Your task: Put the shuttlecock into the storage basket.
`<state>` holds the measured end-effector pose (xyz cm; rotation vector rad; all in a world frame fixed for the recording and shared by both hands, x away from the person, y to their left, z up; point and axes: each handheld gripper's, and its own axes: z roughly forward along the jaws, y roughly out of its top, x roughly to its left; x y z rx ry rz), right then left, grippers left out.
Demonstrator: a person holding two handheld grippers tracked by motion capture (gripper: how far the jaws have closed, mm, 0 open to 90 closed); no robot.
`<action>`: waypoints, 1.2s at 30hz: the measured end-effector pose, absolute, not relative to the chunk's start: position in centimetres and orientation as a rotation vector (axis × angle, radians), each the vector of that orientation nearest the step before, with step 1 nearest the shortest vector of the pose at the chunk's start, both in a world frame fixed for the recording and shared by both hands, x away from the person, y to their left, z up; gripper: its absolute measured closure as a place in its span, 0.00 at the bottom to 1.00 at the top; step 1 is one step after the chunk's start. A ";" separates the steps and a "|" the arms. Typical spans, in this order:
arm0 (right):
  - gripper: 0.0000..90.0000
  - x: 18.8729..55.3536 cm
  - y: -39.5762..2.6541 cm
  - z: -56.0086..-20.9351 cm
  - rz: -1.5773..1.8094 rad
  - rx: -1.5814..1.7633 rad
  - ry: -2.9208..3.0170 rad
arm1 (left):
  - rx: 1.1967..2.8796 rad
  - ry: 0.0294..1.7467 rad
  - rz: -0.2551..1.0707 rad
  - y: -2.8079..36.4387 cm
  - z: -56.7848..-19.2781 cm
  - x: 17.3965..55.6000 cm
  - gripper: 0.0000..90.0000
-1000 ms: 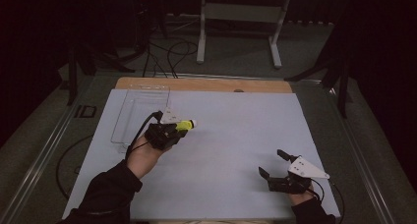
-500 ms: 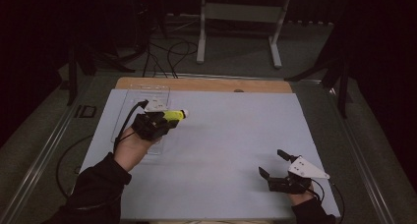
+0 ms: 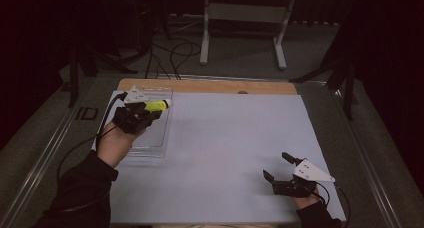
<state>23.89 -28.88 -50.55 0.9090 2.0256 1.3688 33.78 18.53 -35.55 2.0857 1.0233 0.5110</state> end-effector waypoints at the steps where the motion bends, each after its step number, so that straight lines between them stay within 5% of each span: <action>1: 0.10 23.9 -28.9 -50.6 1.368 0.909 2.025 | 2.082 1.030 0.507 18.8 -35.6 33.8 1.00; 36: 0.10 24.0 -28.8 -50.6 1.363 0.909 2.032 | 2.169 1.252 0.362 20.4 -42.3 35.8 1.00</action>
